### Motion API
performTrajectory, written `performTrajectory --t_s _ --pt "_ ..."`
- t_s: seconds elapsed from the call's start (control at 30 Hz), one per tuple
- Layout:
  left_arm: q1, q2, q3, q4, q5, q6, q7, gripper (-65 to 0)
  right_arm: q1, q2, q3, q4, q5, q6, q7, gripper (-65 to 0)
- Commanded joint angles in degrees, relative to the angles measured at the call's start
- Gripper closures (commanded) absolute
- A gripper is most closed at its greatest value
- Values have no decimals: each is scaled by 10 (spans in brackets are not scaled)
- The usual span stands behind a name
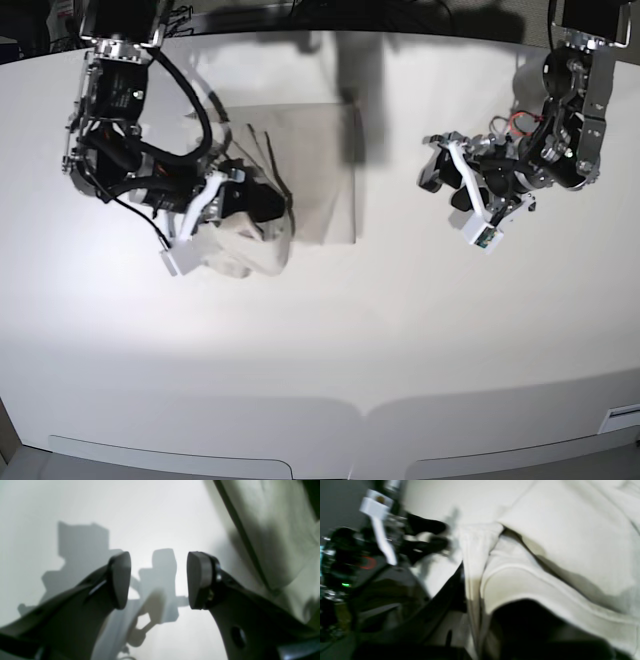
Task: Fold the T-shirt properly
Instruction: 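Fold the grasped end over toward the left gripper with the right gripper, then grasp the bundled shirt with both grippers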
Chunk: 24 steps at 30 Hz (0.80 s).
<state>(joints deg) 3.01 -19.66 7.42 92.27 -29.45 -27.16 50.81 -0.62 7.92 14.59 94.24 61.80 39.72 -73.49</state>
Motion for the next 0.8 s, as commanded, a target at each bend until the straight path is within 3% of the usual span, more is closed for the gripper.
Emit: performTrajectory --t_s 0.0,0.27,0.4,0.5,0.57,0.77 --pt "-8 -4 -4 11 -6 -3 -12 -343 9 -5 -10 11 18 3 9 0" --pt "-8 -4 -4 11 -6 -3 -11 -343 9 -75 -119 11 -105 3 32 0" --pt "-8 -6 -4 11 -6 -3 -12 -343 9 -87 -143 11 -111 3 32 -9" --pt "-8 -7 -4 11 -6 -3 -11 -343 9 -90 -150 11 -106 3 33 -229" --pt "-8 -7 -4 11 -6 -3 -11 -343 9 -91 -154 11 -93 3 36 -324" --pt "-8 -27 -4 11 -6 -2 -11 -343 14 -92 -175 11 39 3 29 -347"
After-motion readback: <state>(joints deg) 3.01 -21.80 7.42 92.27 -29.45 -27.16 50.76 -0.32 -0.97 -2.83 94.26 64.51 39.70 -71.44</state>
